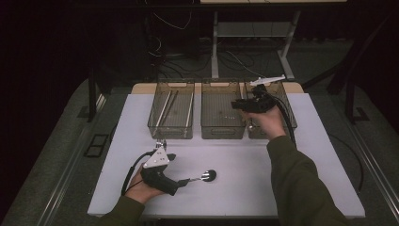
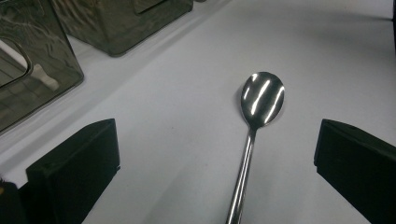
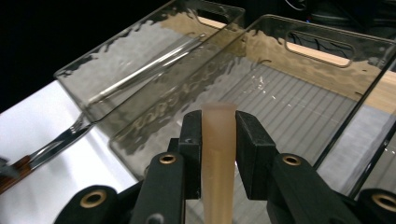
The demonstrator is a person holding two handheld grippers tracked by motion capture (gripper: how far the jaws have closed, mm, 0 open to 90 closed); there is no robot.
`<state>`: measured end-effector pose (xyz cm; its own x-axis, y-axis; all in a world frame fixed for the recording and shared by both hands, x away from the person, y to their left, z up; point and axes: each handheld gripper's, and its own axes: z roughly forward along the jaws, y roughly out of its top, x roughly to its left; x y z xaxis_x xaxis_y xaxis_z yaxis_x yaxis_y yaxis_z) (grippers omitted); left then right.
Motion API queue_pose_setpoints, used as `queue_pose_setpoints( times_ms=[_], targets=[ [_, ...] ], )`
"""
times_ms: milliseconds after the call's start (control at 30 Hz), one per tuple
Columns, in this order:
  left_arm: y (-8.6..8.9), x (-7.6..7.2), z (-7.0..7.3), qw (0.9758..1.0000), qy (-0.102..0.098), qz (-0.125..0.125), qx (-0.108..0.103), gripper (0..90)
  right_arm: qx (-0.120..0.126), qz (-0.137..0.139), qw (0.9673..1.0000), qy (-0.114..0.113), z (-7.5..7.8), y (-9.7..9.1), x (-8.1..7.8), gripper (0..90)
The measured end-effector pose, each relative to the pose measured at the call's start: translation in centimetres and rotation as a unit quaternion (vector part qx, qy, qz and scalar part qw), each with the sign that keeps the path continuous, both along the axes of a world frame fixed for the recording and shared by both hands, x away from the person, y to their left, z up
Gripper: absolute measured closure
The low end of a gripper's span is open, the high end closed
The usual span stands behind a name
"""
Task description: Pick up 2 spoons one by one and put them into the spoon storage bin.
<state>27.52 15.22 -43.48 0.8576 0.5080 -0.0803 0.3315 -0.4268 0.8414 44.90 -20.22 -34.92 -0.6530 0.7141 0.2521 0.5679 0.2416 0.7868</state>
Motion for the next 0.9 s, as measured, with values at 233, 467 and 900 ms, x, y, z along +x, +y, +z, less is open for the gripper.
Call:
queue_pose_setpoints(
  times_ms=[233,467,900],
  targets=[
    [0.1,0.0,0.1,1.0,-0.004,-0.005,-0.001,0.0,-0.003,-0.011,0.9999,0.006,0.1,0.9,1.4,73.8],
    [0.1,0.0,0.1,1.0,-0.004,-0.004,-0.003,0.0,-0.011,-0.017,0.9997,0.013,-0.3,1.8,2.8,73.7],
    [0.2,0.0,0.2,0.9999,-0.004,-0.003,-0.009,0.0,-0.032,-0.019,0.9991,0.02,-1.1,4.4,4.7,73.6]
  ],
)
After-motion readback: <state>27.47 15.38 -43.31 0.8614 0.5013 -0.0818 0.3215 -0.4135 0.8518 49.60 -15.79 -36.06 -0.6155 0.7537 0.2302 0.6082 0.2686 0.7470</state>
